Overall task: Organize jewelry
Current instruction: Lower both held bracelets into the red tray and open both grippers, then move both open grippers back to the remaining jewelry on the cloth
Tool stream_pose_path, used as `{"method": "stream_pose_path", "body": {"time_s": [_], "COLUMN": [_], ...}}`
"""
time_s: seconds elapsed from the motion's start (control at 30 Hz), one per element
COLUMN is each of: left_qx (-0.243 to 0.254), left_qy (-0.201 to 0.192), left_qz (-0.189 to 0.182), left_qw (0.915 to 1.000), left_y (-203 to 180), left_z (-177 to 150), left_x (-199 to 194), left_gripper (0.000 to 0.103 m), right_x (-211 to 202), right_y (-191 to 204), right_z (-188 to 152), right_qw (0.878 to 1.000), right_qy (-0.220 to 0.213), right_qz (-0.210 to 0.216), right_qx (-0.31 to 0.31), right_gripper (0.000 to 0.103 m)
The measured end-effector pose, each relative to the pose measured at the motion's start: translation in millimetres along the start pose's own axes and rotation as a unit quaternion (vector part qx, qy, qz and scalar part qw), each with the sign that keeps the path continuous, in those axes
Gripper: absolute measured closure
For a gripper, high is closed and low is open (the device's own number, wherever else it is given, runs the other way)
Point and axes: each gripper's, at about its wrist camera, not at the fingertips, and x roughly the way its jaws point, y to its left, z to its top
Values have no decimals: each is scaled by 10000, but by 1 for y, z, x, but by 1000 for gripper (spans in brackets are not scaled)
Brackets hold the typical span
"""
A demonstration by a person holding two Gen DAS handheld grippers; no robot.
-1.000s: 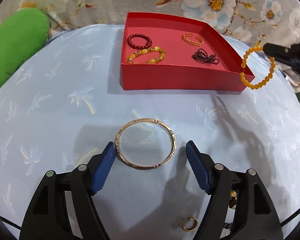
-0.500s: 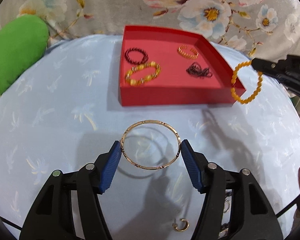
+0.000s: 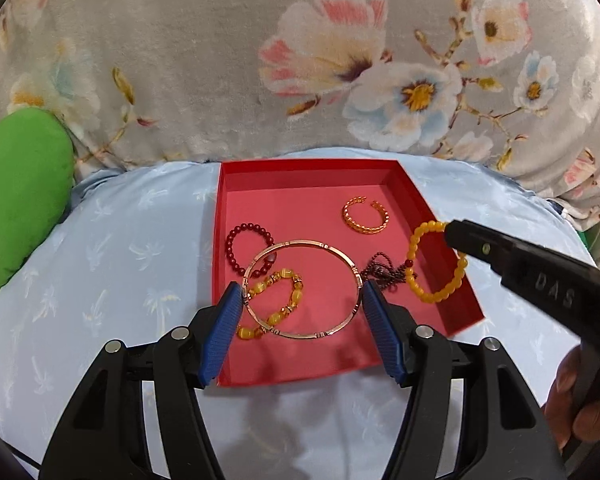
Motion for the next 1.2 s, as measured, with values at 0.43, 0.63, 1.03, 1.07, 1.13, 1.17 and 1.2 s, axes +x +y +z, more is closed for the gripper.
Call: {"method": "stream_pose_path", "body": {"time_s": [0.43,0.63,1.03,1.07,1.13,1.17,1.2], "left_qx": [-423,-484,-374,-362,-324,-306,-268], "left_qy": [400,321,288,293,332,346,376], "left_qz": [168,187,47,17,-33,-56,-80], "left_qw": [9982,9981,9989,9989,9989,9989,9989], "left_y": [13,18,5,5,1,0,-2], "left_z": [-10,-12,-50,-56,-69,-76,-85], "left_x": [51,36,-24,-30,-41,-47,-54], "left_gripper": [35,34,34,34,34,34,34], "right_x": [40,19,-37,-43,-53,-57,-61], "right_y": [-37,-42,-15,-12,-7,-4,-2], "right_z": [-26,-30,-73,-81,-97,-104,-112], "right_qw": [9984,9984,9995,9995,9995,9995,9995], "right_qy": [261,126,98,129,171,202,245], "right_qz": [-439,-400,-208,-186,-198,-191,-175], "right_qx": [255,374,221,210,158,146,137], "right_gripper": [68,68,68,68,68,68,68]}}
